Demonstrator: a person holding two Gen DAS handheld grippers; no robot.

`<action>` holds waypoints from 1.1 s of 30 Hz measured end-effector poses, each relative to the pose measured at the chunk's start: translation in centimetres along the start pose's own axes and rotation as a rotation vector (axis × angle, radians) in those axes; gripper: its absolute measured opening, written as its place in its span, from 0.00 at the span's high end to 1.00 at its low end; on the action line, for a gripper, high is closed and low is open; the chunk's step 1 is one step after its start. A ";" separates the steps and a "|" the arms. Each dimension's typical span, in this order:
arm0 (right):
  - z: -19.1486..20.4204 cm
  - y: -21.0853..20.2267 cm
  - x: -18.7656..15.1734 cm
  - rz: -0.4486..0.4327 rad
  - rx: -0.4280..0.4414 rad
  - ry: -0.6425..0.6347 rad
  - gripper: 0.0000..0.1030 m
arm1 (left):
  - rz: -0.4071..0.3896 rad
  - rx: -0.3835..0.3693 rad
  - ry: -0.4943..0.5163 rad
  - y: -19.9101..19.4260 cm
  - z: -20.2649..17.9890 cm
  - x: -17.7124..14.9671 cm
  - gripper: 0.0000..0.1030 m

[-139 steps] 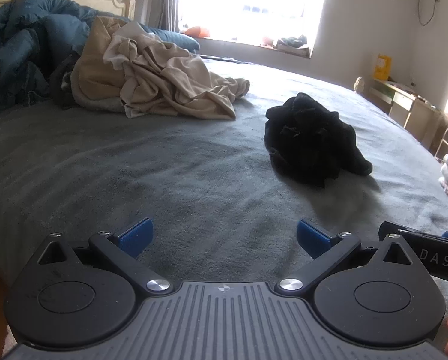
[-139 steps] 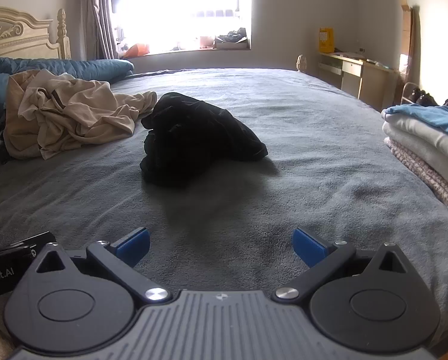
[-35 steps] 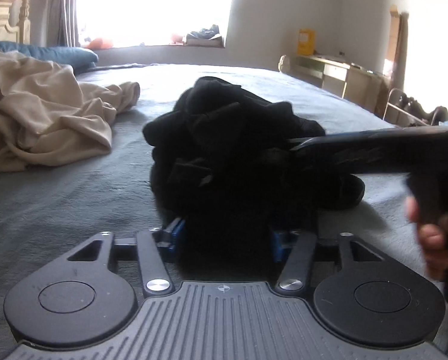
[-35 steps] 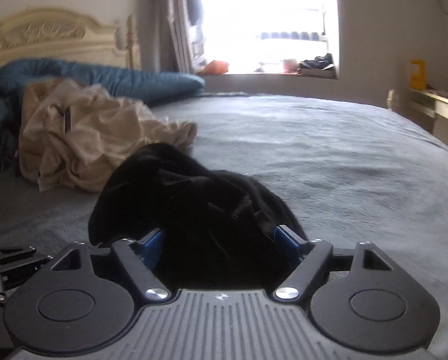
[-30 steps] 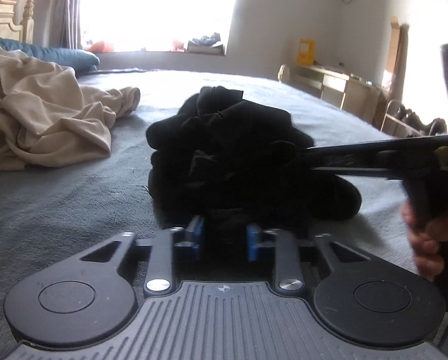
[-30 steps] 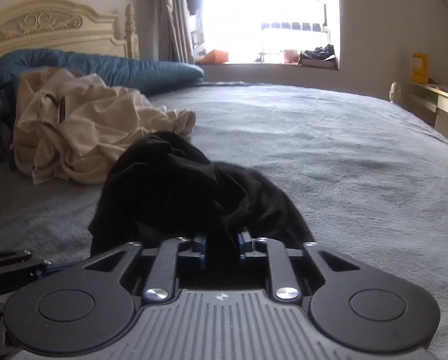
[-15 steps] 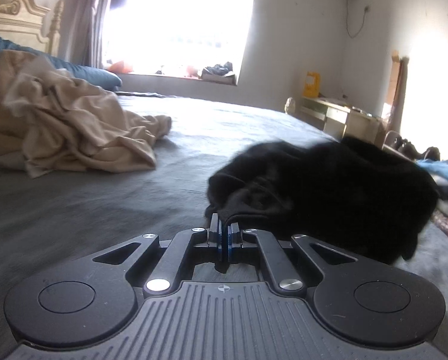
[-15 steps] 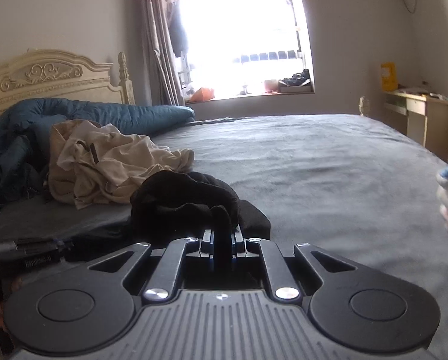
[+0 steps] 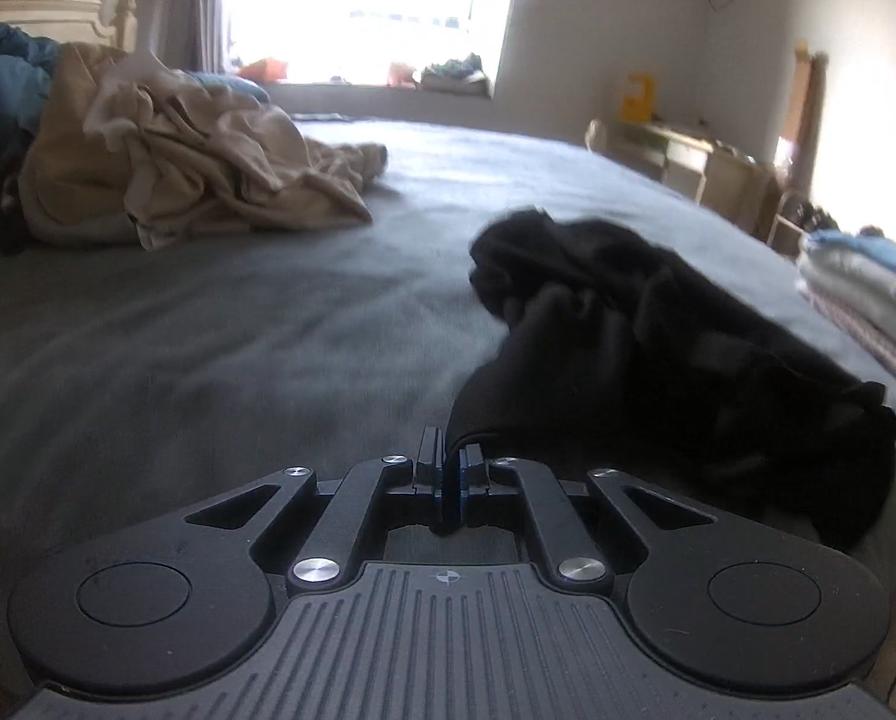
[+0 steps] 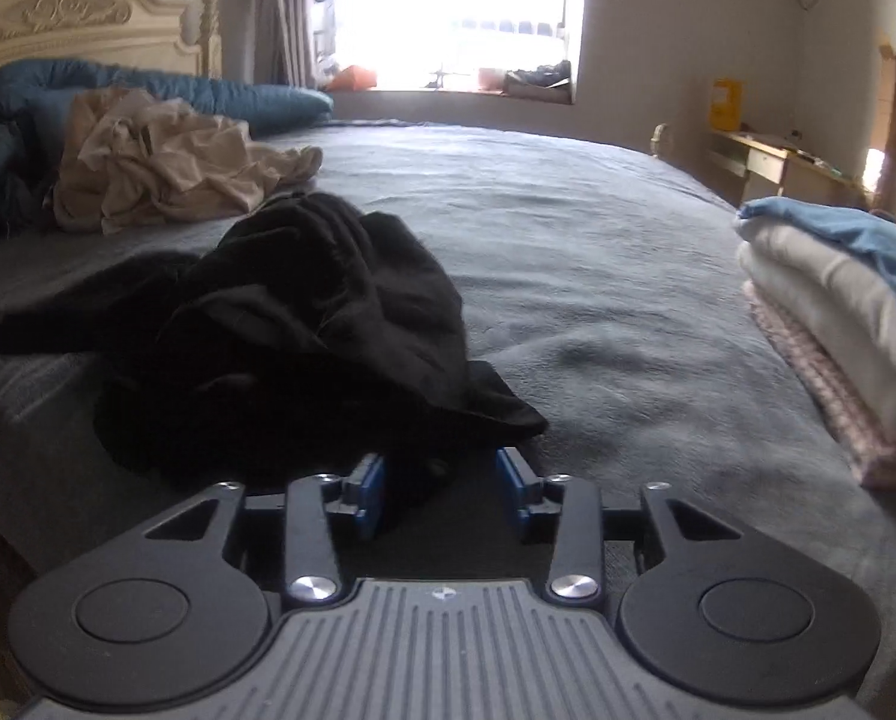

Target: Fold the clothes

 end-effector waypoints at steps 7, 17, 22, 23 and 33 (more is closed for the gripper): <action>2.8 -0.8 2.4 -0.091 0.126 0.087 0.42 | -0.056 -0.018 -0.011 -1.6 -0.4 0.4 0.51; 14.2 7.3 1.6 -0.055 0.260 -0.132 0.49 | 0.001 -0.027 0.000 1.3 -1.5 -1.0 0.19; 11.8 7.4 1.6 -0.031 0.182 -0.078 0.89 | 0.074 0.038 -0.047 3.5 0.0 -2.8 0.45; 10.6 6.4 2.3 -0.060 0.163 -0.049 0.89 | 0.081 0.043 -0.057 3.6 0.3 -3.0 0.53; -5.8 1.7 3.1 -0.121 -0.286 0.048 0.90 | -0.010 -0.185 -0.113 0.3 -4.7 -1.3 0.93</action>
Point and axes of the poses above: each gripper's, at about its wrist camera, not at the fingertips, and y roughly the way its jaws point, z to its left, x to its top, the point moved 10 cm from there along y, roughly the way its jaws point, and after that the axes turned 13 degrees about -z, right-handed, at the moved point
